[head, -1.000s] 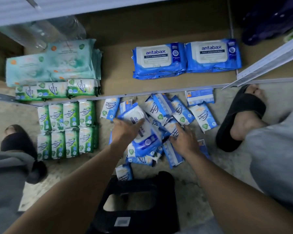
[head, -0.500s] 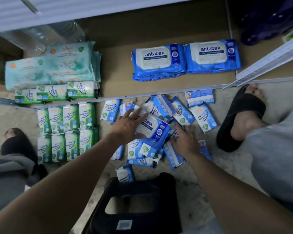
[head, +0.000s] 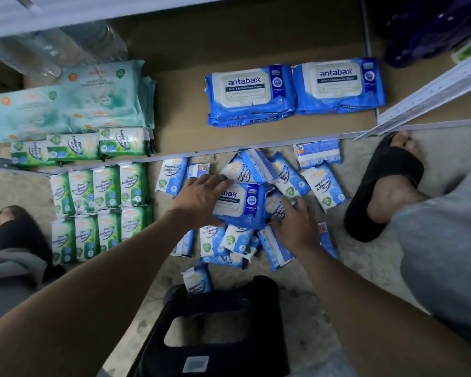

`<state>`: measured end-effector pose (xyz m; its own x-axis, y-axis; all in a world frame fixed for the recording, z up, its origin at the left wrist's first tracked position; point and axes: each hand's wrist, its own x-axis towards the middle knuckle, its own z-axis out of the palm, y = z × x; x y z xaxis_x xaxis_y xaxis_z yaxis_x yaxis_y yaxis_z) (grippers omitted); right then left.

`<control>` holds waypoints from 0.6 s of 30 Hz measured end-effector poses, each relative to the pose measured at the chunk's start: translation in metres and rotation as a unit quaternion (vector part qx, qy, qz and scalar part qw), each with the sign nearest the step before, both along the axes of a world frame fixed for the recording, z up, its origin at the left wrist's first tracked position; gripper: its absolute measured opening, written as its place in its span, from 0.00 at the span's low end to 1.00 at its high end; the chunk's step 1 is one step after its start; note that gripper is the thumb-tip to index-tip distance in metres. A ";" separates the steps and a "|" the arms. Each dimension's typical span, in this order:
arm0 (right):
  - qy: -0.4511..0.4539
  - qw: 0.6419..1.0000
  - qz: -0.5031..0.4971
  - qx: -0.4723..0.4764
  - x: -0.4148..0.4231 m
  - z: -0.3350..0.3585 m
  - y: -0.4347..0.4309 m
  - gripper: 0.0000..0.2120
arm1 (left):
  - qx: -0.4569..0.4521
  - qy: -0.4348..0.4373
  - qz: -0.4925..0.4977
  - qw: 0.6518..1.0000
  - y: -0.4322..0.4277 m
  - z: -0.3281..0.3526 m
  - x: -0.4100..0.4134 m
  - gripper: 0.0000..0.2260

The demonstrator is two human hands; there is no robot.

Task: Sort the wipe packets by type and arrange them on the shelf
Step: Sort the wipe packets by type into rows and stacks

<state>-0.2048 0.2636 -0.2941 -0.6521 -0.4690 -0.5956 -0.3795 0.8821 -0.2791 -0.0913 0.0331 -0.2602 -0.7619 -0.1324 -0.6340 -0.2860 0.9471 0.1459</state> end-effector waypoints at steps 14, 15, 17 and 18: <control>0.098 0.993 -0.054 0.026 -0.059 -0.004 0.016 0.28 | -0.016 0.038 0.004 0.999 -0.002 0.021 -0.029 0.45; 0.092 0.994 -0.058 0.027 -0.061 -0.004 0.016 0.28 | -0.016 0.054 0.009 0.998 -0.006 0.025 -0.033 0.45; 0.087 0.994 -0.060 0.031 -0.065 -0.005 0.016 0.30 | -0.020 0.096 0.027 0.995 -0.015 0.035 -0.045 0.44; 0.084 0.994 -0.053 0.041 -0.067 -0.006 0.016 0.31 | -0.023 0.119 0.037 0.992 -0.021 0.040 -0.052 0.44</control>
